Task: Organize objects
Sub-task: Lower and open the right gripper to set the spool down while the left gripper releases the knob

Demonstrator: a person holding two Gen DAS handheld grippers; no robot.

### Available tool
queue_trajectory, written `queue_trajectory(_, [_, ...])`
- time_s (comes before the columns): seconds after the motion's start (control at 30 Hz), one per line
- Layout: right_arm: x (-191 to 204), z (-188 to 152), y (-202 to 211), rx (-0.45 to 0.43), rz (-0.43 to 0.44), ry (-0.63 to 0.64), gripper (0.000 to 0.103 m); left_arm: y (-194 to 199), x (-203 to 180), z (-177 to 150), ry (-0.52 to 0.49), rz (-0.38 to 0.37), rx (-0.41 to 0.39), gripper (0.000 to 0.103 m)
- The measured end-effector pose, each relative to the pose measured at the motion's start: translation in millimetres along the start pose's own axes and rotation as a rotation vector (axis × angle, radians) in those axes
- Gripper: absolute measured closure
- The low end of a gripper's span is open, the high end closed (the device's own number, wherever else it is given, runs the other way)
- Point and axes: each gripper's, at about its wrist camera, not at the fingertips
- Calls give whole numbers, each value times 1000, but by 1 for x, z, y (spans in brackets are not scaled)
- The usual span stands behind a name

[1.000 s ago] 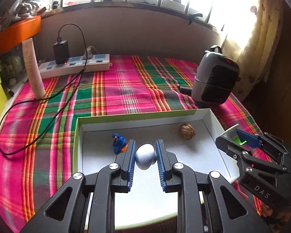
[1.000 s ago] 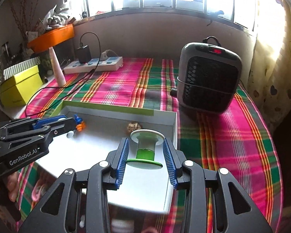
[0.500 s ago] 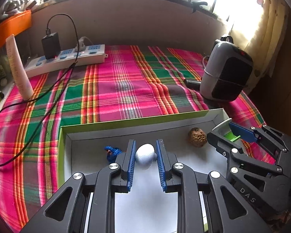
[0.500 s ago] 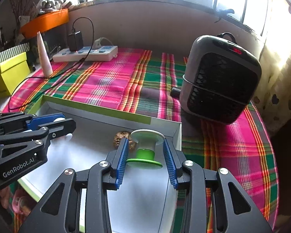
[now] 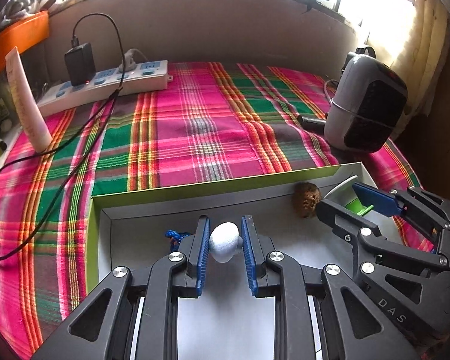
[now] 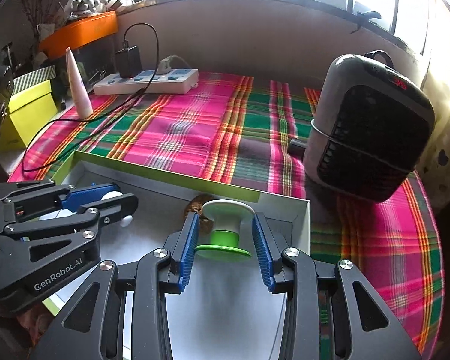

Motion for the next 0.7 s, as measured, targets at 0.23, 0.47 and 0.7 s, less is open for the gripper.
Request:
queue_trajectory(0.23, [4,-4,-3,14,2,15,65,-3,-1,1,-3,8,6,83])
queue_trajectory(0.47, [5,-5,-6,27,9,21,65,-3,-3,0,-12,19,10,83])
queue_trajectory(0.7, [4,-6,-5,31,7,19,65,-3,-3,-1,-15,23,11,83])
Point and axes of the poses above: each gripper's, at about its wrist camera, not at the fingertips, and y roughly against the way its jaws point, x to its left, z to its top, and after that the axes turned 15 degrees about y, right-handed
